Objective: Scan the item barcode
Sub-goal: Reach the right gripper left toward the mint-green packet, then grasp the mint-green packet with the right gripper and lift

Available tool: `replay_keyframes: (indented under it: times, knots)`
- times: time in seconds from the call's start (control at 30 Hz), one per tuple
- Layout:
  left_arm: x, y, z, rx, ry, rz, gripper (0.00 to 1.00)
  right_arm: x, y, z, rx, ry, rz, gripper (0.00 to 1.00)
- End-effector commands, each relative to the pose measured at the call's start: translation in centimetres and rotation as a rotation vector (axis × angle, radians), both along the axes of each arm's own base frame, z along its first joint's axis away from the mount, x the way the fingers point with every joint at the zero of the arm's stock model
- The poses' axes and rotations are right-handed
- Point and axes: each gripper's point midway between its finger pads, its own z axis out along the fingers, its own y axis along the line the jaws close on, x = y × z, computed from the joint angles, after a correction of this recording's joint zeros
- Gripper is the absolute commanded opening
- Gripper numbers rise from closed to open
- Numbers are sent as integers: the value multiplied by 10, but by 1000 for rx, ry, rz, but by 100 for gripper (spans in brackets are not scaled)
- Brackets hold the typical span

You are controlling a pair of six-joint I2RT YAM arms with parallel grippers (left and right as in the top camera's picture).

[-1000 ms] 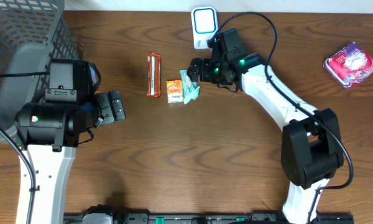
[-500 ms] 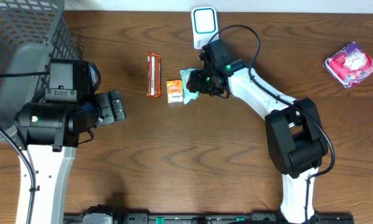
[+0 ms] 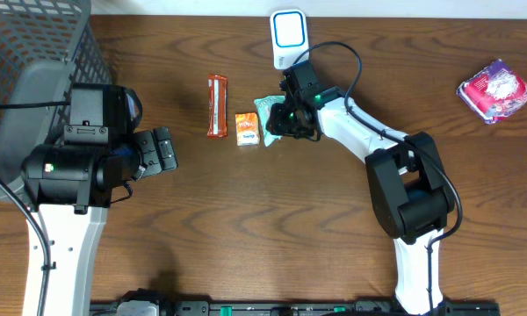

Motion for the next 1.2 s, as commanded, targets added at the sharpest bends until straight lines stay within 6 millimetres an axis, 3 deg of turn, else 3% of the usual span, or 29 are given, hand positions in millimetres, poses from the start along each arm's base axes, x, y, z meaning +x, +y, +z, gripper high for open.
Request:
replay_keyframes:
  times: [0.0,0.23,0.37,0.47,0.63,0.73,0.97,1.17]
  knots:
    - [0,1,1,-4,-3,14,98,-4,-1,-16,-30,26,-1,19]
    - [0,1,1,-4,-3,14,98,-11,10,-4,94,67,60,1]
    - [0,1,1,-4,-3,14,98,-13,11,13,253,128,84,1]
    - [0,1,1,-4,-3,14,98,-19,12,38,460,204,124,1]
    - [0,1,1,-4,-3,14,98,-27,1,72,699,314,147,1]
    - [0,1,1,-4,-3,14,98,-35,-11,76,736,404,103,2]
    - [0,1,1,-4,-3,14,98,-76,-27,89,777,820,-117,1]
    - [0,1,1,-4,-3,14,98,-99,-31,94,748,959,-173,1]
